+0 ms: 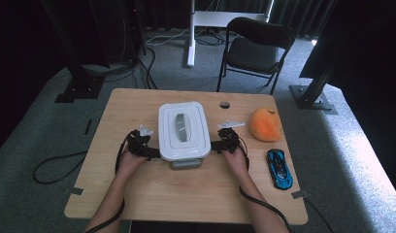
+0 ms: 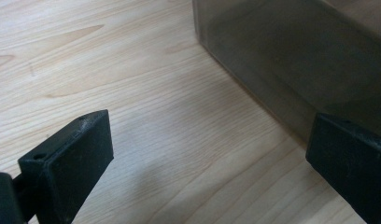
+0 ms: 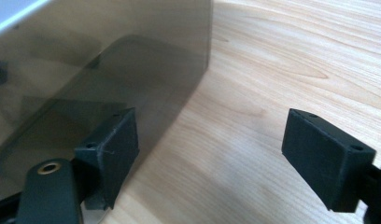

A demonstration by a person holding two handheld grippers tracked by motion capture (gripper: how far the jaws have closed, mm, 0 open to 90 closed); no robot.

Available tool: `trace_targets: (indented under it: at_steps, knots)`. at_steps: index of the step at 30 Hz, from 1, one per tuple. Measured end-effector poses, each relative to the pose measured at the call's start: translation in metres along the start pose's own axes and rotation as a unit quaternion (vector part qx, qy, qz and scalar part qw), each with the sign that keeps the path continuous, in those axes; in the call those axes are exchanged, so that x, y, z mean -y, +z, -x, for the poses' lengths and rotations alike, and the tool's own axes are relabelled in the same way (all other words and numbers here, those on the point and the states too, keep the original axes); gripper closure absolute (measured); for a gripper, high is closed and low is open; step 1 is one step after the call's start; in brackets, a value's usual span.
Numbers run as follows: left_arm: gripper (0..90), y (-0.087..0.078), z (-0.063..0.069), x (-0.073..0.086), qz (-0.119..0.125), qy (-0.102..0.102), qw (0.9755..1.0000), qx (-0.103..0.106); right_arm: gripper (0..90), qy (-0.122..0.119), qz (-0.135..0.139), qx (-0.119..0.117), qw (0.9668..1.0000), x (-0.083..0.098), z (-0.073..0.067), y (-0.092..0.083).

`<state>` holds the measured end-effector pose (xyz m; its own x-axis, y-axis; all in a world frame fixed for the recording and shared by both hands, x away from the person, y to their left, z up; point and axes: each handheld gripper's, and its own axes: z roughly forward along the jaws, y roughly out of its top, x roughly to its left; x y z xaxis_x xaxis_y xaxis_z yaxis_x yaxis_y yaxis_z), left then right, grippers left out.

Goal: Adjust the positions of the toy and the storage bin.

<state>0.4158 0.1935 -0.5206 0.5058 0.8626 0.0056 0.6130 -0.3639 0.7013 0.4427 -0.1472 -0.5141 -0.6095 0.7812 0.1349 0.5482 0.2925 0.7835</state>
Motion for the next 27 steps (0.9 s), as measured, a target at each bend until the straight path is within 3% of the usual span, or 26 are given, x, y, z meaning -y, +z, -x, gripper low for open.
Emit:
trace_targets:
  at_steps: [4, 7, 12, 20, 27]
  knots:
    - [1.1, 0.004, -0.005, 0.0, 0.0, -0.005, 1.0, -0.006, 15.8, -0.002, -0.008, 0.008, 0.9999, 0.0, 0.005, 0.005]
    - [1.1, 0.009, -0.009, -0.001, -0.007, -0.006, 0.9999, -0.009, 15.8, 0.012, -0.01, 0.014, 0.9998, -0.001, 0.014, 0.009]
    - [1.1, 0.011, -0.016, -0.004, 0.006, -0.013, 0.9998, -0.012, 15.8, 0.023, -0.01, 0.022, 0.9994, -0.005, 0.024, 0.014]
    - [1.1, 0.016, -0.024, -0.019, 0.013, -0.008, 0.9997, -0.019, 15.8, 0.025, -0.009, 0.037, 0.999, -0.016, 0.028, 0.023]
    - [1.1, 0.016, -0.025, -0.031, 0.016, -0.007, 0.9996, -0.021, 15.8, 0.029, -0.009, 0.03, 0.9991, -0.023, 0.028, 0.03]
